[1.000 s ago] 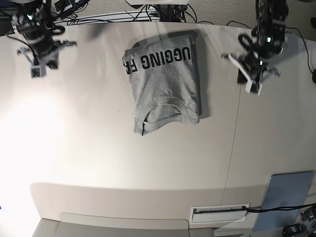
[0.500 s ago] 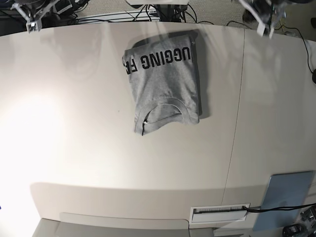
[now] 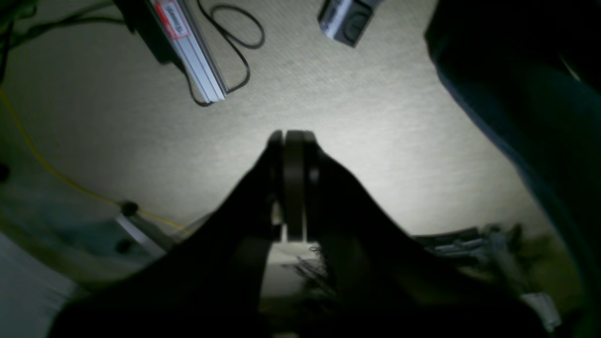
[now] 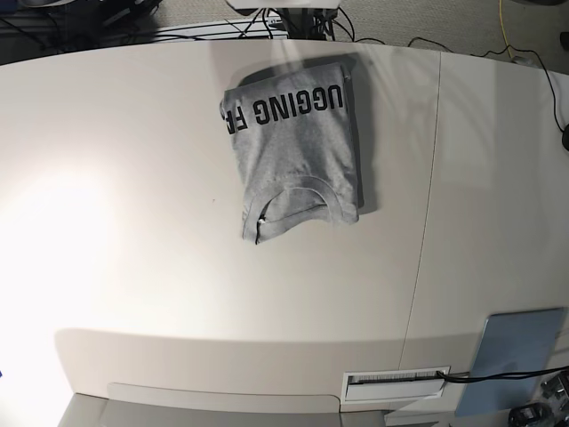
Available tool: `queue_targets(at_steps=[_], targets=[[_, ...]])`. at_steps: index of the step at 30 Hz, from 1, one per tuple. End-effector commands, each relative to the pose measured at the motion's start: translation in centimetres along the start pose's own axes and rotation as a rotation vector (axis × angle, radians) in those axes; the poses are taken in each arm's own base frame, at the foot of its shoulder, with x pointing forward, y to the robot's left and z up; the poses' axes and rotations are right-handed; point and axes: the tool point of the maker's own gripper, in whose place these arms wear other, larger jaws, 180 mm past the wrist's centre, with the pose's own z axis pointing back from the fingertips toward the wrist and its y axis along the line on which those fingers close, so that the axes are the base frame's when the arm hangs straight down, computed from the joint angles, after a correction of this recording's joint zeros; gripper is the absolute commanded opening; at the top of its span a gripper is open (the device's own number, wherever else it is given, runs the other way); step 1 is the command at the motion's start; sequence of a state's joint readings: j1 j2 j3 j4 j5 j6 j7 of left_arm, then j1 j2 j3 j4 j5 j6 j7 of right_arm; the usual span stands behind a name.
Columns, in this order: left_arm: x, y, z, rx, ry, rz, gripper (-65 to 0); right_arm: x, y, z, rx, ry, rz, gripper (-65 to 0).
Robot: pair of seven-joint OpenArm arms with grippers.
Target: Fold the T-shirt properly
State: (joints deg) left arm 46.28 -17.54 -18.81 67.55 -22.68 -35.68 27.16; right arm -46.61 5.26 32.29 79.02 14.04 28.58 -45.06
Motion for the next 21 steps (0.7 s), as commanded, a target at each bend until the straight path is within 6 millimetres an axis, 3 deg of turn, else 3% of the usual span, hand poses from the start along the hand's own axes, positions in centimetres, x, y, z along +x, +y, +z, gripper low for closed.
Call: queue_targets(at_steps=[1, 2, 6, 11, 16, 21], targets=[[-0.5, 0.7, -0.2, 0.000, 0.003, 0.030, -45.8, -0.3, -0.5, -0.6, -0.005, 0.009, -0.014, -65.0], [-0.5, 1.1, -1.1, 0.001, -0.001, 0.066, -43.2, -0.1, -0.5, -1.7, 0.005, 0.011, -0.035, -65.0], [0.7, 2.4, -4.0, -0.004, -0.007, 0.181, -42.8, 2.3, -0.5, -5.6, 0.036, -0.027, -0.109, -65.0], [2.9, 2.8, -7.1, 0.024, 0.005, 0.198, -42.9, 5.6, -0.7, -8.8, 0.055, -0.089, -0.129, -65.0], [5.4, 1.1, -10.4, 0.074, 0.026, 0.171, -43.1, 8.9, 0.6, -10.1, 0.118, -0.130, -0.155, -65.0], [6.1, -2.0, -12.5, 0.034, 0.047, 0.182, -43.1, 10.8, 1.6, -10.3, 0.138, -0.132, -0.110, -65.0]])
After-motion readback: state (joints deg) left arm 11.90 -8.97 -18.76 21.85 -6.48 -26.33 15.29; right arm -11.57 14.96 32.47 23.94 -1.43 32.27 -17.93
